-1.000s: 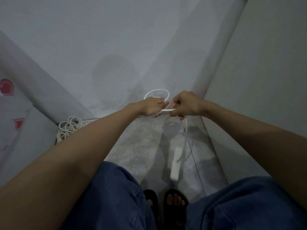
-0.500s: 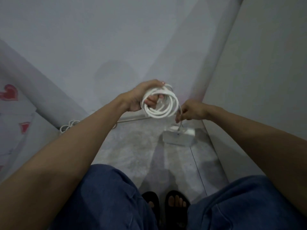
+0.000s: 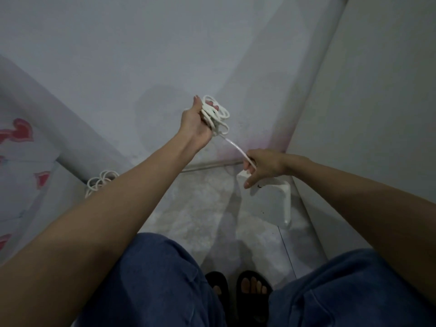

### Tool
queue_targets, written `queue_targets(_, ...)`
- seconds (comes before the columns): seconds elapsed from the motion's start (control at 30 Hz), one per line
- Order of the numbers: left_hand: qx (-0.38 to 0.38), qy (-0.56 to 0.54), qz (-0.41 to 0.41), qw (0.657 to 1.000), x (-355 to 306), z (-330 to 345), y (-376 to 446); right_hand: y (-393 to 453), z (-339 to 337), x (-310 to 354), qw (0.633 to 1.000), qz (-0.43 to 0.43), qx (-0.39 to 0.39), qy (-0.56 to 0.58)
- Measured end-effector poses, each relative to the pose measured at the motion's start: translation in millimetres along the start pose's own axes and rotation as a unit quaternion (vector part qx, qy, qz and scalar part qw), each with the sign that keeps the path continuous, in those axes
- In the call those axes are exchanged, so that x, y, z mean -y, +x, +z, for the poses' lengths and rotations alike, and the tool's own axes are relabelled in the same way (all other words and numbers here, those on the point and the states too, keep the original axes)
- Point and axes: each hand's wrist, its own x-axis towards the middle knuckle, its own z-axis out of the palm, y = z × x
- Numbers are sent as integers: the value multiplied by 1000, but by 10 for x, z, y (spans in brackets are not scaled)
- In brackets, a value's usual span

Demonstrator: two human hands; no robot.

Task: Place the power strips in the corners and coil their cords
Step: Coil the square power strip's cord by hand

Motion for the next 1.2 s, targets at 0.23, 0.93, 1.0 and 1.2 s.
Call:
queue_targets(0.23, -75, 307, 145, 938, 243, -134, 94, -19, 38, 115, 995, 13, 29, -96)
queue_targets(0.93, 207, 929, 47, 303, 336, -477, -27, -67, 7, 135, 964, 27, -11, -263)
queue_targets(1.0, 208, 934, 51, 287, 344, -445, -22, -81, -42, 73, 940, 31, -53, -335)
queue_targets(1.2, 208, 954, 79, 200, 478, -568, 127, 146, 73, -191, 903, 0, -103, -416)
